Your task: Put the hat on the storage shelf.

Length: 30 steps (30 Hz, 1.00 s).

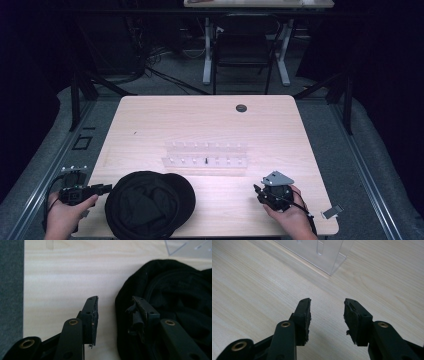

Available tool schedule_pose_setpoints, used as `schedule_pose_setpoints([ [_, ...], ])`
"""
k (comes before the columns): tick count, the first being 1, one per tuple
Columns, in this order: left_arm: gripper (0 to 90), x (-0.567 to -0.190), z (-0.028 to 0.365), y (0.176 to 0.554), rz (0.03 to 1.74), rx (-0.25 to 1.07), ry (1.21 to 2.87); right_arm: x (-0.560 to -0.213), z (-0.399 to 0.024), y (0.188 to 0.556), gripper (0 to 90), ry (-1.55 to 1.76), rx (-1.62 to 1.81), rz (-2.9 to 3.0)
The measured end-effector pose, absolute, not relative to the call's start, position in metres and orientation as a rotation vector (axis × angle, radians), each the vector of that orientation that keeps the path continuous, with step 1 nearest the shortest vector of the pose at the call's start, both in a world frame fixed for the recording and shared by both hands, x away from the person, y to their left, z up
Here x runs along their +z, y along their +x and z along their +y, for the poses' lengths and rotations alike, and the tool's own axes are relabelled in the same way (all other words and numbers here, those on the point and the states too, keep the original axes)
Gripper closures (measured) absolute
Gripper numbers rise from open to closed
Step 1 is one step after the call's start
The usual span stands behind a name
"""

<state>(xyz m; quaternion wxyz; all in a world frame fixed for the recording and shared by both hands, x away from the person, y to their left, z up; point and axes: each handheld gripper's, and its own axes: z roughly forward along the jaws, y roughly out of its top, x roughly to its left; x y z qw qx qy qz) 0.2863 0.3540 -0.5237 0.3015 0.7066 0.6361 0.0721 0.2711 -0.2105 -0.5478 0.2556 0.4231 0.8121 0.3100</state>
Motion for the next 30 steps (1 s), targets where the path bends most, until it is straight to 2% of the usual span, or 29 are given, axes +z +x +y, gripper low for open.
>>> schedule_pose_setpoints([
  [13, 56.8, -0.512, 0.356, 0.280, 1.793, 0.060, 1.963, -0.546, -0.211, 0.270, 56.4, 1.172, 0.846, 2.191],
  [20, 56.1, -0.515, 0.355, 0.276, 1.823, -0.013, 1.909, -0.545, -0.213, 0.270, 56.4, 1.181, 0.853, 2.180],
  [30, 56.2, -0.521, 0.351, 0.271, 1.862, -0.086, 1.922, -0.545, -0.213, 0.269, 55.8, 1.185, 0.847, 2.183],
])
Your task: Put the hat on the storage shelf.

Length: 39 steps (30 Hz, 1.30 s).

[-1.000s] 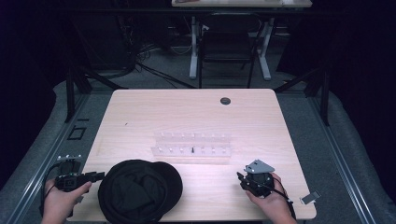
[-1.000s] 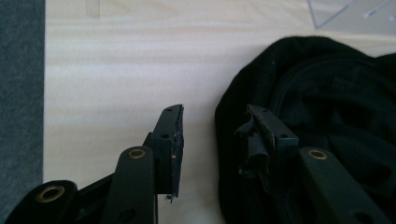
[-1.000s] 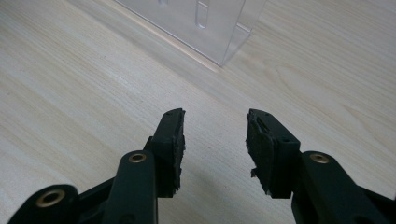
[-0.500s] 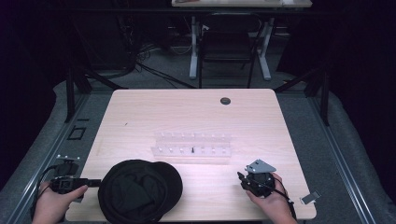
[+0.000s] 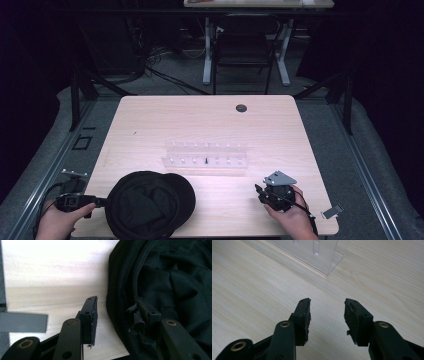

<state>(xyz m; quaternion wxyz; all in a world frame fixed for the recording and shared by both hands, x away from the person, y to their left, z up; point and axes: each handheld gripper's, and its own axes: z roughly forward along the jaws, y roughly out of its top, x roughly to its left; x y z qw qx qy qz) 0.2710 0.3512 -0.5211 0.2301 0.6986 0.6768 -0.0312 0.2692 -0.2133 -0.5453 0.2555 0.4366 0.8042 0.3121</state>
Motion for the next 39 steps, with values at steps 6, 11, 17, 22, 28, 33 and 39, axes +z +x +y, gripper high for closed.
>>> schedule_pose_setpoints([
  [6, 57.0, -0.526, 0.350, 0.272, 1.874, -0.109, 1.925, -0.545, -0.213, 0.269, 55.8, 1.191, 0.850, 2.180],
  [11, 57.6, -0.531, 0.352, 0.274, 1.905, -0.140, 1.895, -0.545, -0.214, 0.269, 55.7, 1.206, 0.846, 2.186],
  [17, 60.3, -0.538, 0.352, 0.274, 1.915, -0.166, 1.901, -0.546, -0.213, 0.269, 55.8, 1.206, 0.851, 2.187],
  [22, 66.7, -0.539, 0.349, 0.276, 1.913, -0.164, 1.910, -0.546, -0.212, 0.270, 55.9, 1.201, 0.855, 2.196],
  [28, 71.3, -0.540, 0.345, 0.276, 1.917, -0.178, 1.903, -0.547, -0.213, 0.270, 55.9, 1.202, 0.855, 2.196],
  [33, 73.6, -0.540, 0.345, 0.277, 1.921, -0.185, 1.911, -0.546, -0.213, 0.270, 55.9, 1.204, 0.851, 2.193],
  [39, 79.5, -0.542, 0.343, 0.277, 1.922, -0.192, 1.904, -0.546, -0.213, 0.270, 55.9, 1.203, 0.853, 2.196],
])
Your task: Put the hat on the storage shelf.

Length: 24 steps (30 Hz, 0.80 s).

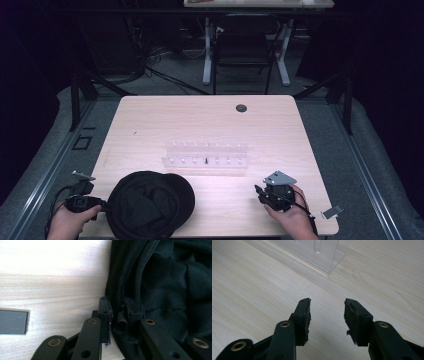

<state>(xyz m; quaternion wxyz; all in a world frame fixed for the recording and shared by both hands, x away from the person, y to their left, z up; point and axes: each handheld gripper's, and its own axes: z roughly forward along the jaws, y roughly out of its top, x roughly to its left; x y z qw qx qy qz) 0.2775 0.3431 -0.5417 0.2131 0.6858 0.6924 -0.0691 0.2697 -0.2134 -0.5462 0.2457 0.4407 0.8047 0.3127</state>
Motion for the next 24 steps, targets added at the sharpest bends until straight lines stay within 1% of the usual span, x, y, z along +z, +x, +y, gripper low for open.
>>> schedule_pose_setpoints([
  [6, 83.8, -0.539, 0.345, 0.279, 1.911, -0.228, 1.901, -0.546, -0.213, 0.270, 55.9, 1.204, 0.852, 2.193],
  [8, 84.1, -0.538, 0.345, 0.279, 1.925, -0.241, 1.871, -0.547, -0.213, 0.270, 56.0, 1.204, 0.850, 2.197],
  [13, 84.5, -0.530, 0.346, 0.281, 1.923, -0.267, 1.882, -0.547, -0.213, 0.270, 55.9, 1.202, 0.848, 2.198],
  [17, 84.8, -0.523, 0.346, 0.282, 1.930, -0.293, 1.852, -0.547, -0.213, 0.270, 55.9, 1.203, 0.850, 2.195],
  [18, 84.8, -0.522, 0.349, 0.282, 1.903, -0.292, 1.877, -0.547, -0.213, 0.270, 55.9, 1.203, 0.849, 2.196],
  [20, 84.7, -0.517, 0.348, 0.284, 1.910, -0.297, 1.847, -0.548, -0.213, 0.270, 55.9, 1.206, 0.861, 2.200],
  [21, 84.8, -0.515, 0.350, 0.285, 1.892, -0.301, 1.864, -0.547, -0.213, 0.270, 55.9, 1.202, 0.847, 2.203],
  [22, 84.8, -0.513, 0.349, 0.285, 1.902, -0.307, 1.840, -0.547, -0.213, 0.270, 55.9, 1.202, 0.847, 2.203],
  [24, 84.9, -0.510, 0.350, 0.286, 1.885, -0.302, 1.844, -0.548, -0.213, 0.270, 55.7, 1.204, 0.858, 2.193],
])
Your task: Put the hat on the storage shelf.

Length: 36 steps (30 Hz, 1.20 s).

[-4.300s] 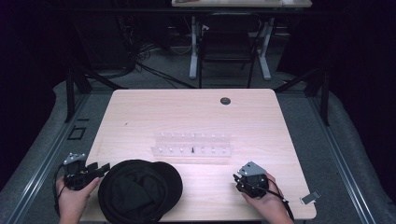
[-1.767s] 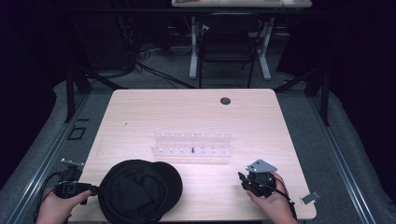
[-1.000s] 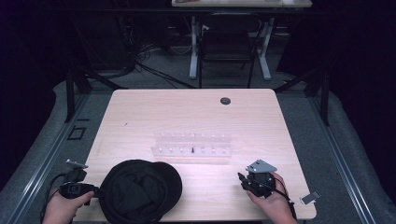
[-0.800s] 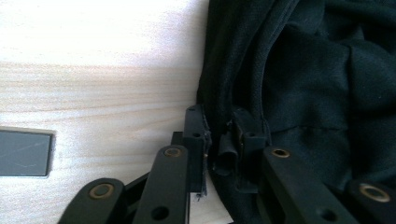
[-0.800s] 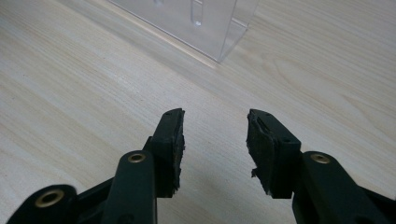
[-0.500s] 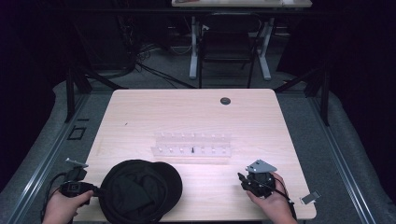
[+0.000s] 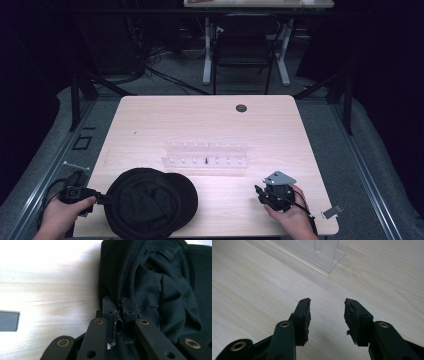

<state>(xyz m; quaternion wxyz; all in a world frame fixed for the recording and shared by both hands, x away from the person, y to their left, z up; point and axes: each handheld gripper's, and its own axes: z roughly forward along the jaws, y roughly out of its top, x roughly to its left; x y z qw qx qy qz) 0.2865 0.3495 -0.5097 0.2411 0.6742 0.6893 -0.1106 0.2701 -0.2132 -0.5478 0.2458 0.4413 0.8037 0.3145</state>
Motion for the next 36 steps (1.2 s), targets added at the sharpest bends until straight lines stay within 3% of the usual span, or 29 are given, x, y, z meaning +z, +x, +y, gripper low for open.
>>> schedule_pose_setpoints([
  [18, 85.0, -0.489, 0.341, 0.293, 1.890, -0.327, 1.835, -0.547, -0.216, 0.271, 55.7, 1.213, 0.853, 2.189],
  [36, 85.1, -0.450, 0.331, 0.297, 1.782, -0.403, 1.769, -0.546, -0.219, 0.271, 55.7, 1.224, 0.850, 2.190],
])
